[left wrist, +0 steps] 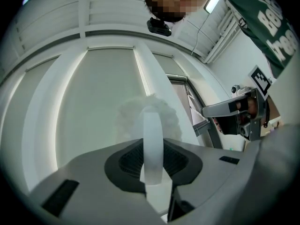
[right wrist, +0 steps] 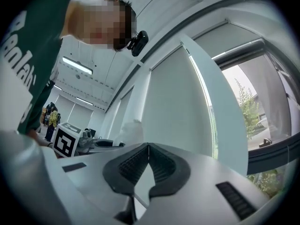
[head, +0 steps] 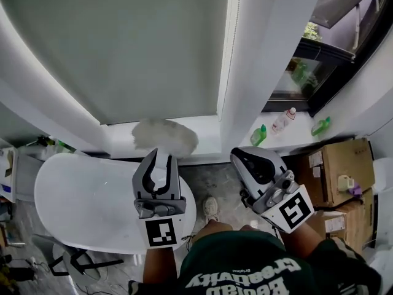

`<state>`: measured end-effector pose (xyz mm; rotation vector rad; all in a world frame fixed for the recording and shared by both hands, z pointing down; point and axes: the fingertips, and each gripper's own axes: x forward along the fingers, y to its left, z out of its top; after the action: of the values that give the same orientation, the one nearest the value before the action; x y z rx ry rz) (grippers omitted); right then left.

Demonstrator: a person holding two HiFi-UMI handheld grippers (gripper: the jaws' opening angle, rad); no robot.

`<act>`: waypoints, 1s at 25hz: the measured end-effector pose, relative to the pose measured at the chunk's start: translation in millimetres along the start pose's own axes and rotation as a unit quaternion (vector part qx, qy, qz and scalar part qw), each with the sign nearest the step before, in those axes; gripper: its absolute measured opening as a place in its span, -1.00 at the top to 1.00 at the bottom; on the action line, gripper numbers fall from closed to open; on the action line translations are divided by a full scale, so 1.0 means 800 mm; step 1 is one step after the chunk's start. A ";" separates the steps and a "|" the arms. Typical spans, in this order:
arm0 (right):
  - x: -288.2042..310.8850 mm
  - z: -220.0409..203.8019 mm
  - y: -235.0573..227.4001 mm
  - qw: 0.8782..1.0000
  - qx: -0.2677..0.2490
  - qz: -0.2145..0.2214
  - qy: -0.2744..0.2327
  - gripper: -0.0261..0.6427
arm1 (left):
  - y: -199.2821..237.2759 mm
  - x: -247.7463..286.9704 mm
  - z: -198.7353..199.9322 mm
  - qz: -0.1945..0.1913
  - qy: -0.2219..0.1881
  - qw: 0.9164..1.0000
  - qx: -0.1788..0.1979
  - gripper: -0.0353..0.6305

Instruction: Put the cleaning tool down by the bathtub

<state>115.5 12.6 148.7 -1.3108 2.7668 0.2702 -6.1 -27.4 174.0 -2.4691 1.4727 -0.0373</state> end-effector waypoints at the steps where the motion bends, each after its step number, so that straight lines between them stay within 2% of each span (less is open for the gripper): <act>1: 0.013 -0.006 -0.001 1.000 -0.004 0.003 0.005 0.87 | 0.007 0.005 -0.005 -0.001 0.002 1.000 -0.001 0.61; 7: 0.039 -0.025 -0.010 1.000 -0.003 -0.008 0.015 0.87 | 0.022 0.014 -0.031 -0.006 0.008 1.000 0.011 0.61; 12: 0.032 -0.021 -0.013 1.000 -0.001 -0.012 0.010 0.87 | 0.016 0.010 -0.029 -0.003 0.009 1.000 0.016 0.61; 17: 0.056 -0.008 -0.026 1.000 -0.013 -0.010 -0.020 0.87 | 0.024 0.014 -0.026 0.010 0.007 1.000 0.027 0.61; 21: 0.064 -0.012 -0.029 1.000 -0.010 0.007 -0.024 0.87 | 0.020 0.011 -0.034 0.028 0.019 0.999 0.029 0.61; 25: 0.118 -0.011 -0.008 0.999 -0.007 0.028 -0.022 0.87 | 0.070 0.001 -0.046 0.054 0.030 0.998 0.019 0.61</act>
<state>61.0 -64.7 143.6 -1.2178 2.7725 0.3195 -59.9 -60.9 195.8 -2.3727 1.6129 -0.1183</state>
